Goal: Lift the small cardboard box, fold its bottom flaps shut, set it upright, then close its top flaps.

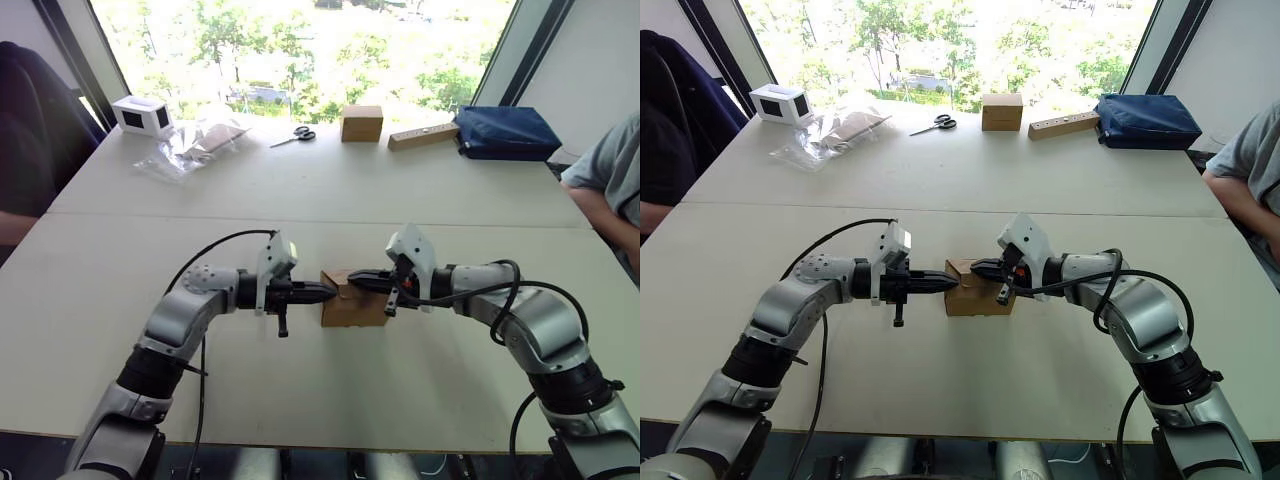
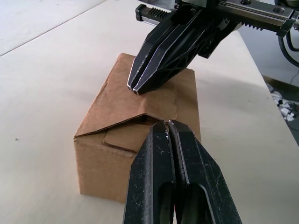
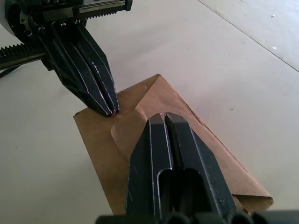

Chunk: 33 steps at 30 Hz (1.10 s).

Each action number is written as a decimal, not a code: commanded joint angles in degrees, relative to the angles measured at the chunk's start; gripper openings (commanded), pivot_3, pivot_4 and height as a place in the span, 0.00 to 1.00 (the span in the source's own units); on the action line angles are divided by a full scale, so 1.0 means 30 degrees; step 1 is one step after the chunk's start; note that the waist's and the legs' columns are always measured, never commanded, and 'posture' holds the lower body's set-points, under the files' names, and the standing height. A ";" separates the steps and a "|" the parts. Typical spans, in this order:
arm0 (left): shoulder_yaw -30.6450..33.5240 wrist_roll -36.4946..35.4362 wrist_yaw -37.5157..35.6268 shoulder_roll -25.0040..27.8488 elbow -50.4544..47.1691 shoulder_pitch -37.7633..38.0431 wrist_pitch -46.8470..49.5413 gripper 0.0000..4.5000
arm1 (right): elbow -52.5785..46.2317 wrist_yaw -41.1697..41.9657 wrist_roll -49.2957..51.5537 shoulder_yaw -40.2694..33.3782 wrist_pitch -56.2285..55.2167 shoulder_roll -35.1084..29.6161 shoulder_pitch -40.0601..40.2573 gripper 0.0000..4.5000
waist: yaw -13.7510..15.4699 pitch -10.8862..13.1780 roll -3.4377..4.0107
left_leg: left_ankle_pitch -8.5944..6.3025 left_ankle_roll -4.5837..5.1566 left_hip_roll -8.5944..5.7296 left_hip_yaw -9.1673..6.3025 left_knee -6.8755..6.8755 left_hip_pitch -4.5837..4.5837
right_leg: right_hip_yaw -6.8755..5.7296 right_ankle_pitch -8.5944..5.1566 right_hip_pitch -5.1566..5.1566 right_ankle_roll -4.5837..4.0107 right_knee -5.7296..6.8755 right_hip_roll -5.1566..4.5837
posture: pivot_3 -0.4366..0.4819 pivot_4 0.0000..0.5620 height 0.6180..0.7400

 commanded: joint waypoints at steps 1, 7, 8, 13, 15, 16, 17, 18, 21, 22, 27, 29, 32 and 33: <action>0.1750 -0.1533 0.0764 -0.0571 0.0159 -0.1280 0.0752 0.01 | -0.0377 -0.0113 -0.0115 -0.0371 -0.0321 0.0135 -0.0042 0.00 | 0.0016 0.0001 -0.0001 | 0.0000 0.0000 0.0000 0.0000 0.0000 0.0000 | 0.0000 0.0000 0.0000 0.0000 0.0000 0.0000 | 0.48 0.27 1.00; 0.1085 -0.0670 0.1266 -0.1414 0.0736 -0.1859 0.0073 0.01 | -0.0552 -0.0333 -0.0060 -0.0655 -0.0290 0.0200 0.0039 0.00 | 0.0016 0.0001 -0.0002 | 0.0000 0.0000 -0.0014 0.0004 0.0000 -0.0007 | 0.0000 0.0026 0.0005 0.0046 -0.0012 -0.0007 | 0.48 0.27 1.00; 0.0748 -0.0305 0.1260 -0.1439 0.0879 -0.1815 -0.0159 0.01 | -0.0616 -0.0385 -0.0023 -0.0726 -0.0256 0.0204 0.0077 0.00 | 0.0015 0.0001 -0.0002 | 0.0000 0.0000 -0.0014 0.0004 0.0001 -0.0007 | -0.0001 0.0028 0.0004 0.0049 -0.0010 -0.0007 | 0.48 0.27 1.00; -0.0357 0.1128 0.1174 -0.1317 0.2042 -0.1532 -0.1413 0.01 | -0.1062 -0.0669 0.0243 -0.1095 0.0007 0.0291 0.0243 0.00 | -0.0024 0.0001 -0.0001 | 0.0000 0.0000 -0.0011 0.0003 -0.0001 -0.0002 | -0.0001 0.0025 0.0002 0.0043 -0.0006 0.0010 | 0.48 0.27 1.00; -0.0460 0.1302 0.1226 -0.1484 0.2352 -0.1551 -0.1652 0.01 | -0.1458 -0.0810 0.0453 -0.1390 0.0183 0.0290 0.0303 0.00 | -0.0005 0.0001 -0.0002 | 0.0000 0.0000 -0.0006 0.0001 -0.0001 -0.0003 | -0.0001 0.0025 -0.0003 0.0043 -0.0005 0.0014 | 0.48 0.27 1.00; -0.0513 0.1344 0.1225 -0.1568 0.2385 -0.1574 -0.1729 0.01 | -0.1693 -0.0827 0.0571 -0.1523 0.0262 0.0223 0.0348 0.00 | -0.0003 0.0001 -0.0001 | 0.0000 0.0000 -0.0001 -0.0001 -0.0001 -0.0003 | -0.0001 0.0024 -0.0002 0.0043 -0.0005 0.0014 | 0.48 0.27 1.00; -0.0549 0.1350 0.1236 -0.1652 0.2349 -0.1587 -0.1769 0.01 | -0.1960 -0.0820 0.0683 -0.1622 0.0331 0.0131 0.0419 0.00 | 0.0003 0.0001 -0.0001 | 0.0000 -0.0001 -0.0001 0.0000 -0.0001 -0.0003 | -0.0001 0.0018 -0.0003 0.0032 -0.0006 0.0009 | 0.48 0.27 1.00; -0.0530 0.1319 0.1335 -0.1798 0.2332 -0.1630 -0.1740 0.01 | -0.2251 -0.0814 0.0759 -0.1709 0.0420 -0.0004 0.0504 0.00 | 0.0027 0.0001 -0.0001 | 0.0000 0.0000 0.0000 0.0000 -0.0001 -0.0003 | 0.0000 0.0012 -0.0001 0.0021 -0.0006 0.0007 | 0.48 0.27 1.00; -0.0486 0.1348 0.1451 -0.2012 0.2409 -0.1657 -0.1744 0.01 | -0.2914 -0.0821 0.0921 -0.1952 0.0718 -0.0373 0.0728 0.00 | 0.0052 0.0001 -0.0001 | 0.0000 0.0000 -0.0006 -0.0003 0.0000 -0.0007 | -0.0002 0.0009 0.0003 0.0015 -0.0009 -0.0007 | 0.48 0.27 1.00; -0.0514 0.1434 0.1387 -0.1999 0.2469 -0.1612 -0.1851 0.01 | -0.3073 -0.0811 0.0929 -0.2004 0.0795 -0.0514 0.0803 0.00 | 0.0039 0.0001 -0.0002 | 0.0000 0.0000 -0.0010 0.0001 0.0000 -0.0007 | -0.0001 0.0008 0.0003 0.0014 -0.0010 -0.0012 | 0.48 0.27 1.00; -0.0439 0.1433 0.1273 -0.2036 0.2564 -0.1556 -0.1837 0.00 | -0.3353 -0.0723 0.0555 -0.1780 0.0773 -0.1225 0.1002 0.23 | 0.0022 0.0001 -0.0001 | 0.0000 0.0000 -0.0011 -0.0002 -0.0001 -0.0006 | -0.0001 -0.0003 0.0002 -0.0004 -0.0008 -0.0013 | 0.48 0.27 1.00; -0.0375 0.1319 0.1280 -0.2080 0.2565 -0.1558 -0.1738 0.00 | -0.3371 -0.0640 0.0324 -0.1577 0.0637 -0.1520 0.1056 0.39 | 0.0038 0.0001 -0.0002 | 0.0000 0.0000 -0.0010 -0.0001 0.0000 -0.0006 | -0.0001 -0.0002 0.0002 -0.0004 -0.0009 -0.0013 | 0.48 0.27 1.00; -0.0031 0.0836 0.1375 -0.2236 0.2573 -0.1542 -0.1198 0.00 | -0.3384 -0.0388 -0.0481 -0.0817 0.0115 -0.2095 0.1080 0.48 | 0.0027 0.0001 -0.0002 | 0.0000 0.0000 -0.0012 0.0001 0.0000 -0.0007 | 0.0000 -0.0005 0.0002 -0.0007 -0.0011 -0.0014 | 0.48 0.27 1.00; 0.0082 0.0664 0.1400 -0.2274 0.2511 -0.1528 -0.0972 0.00 | -0.3358 -0.0272 -0.0938 -0.0447 -0.0195 -0.2365 0.1093 0.48 | 0.0024 0.0001 -0.0001 | -0.0001 0.0001 -0.0012 -0.0001 0.0000 -0.0007 | -0.0001 -0.0004 0.0002 -0.0007 -0.0011 -0.0014 | 0.48 0.27 1.00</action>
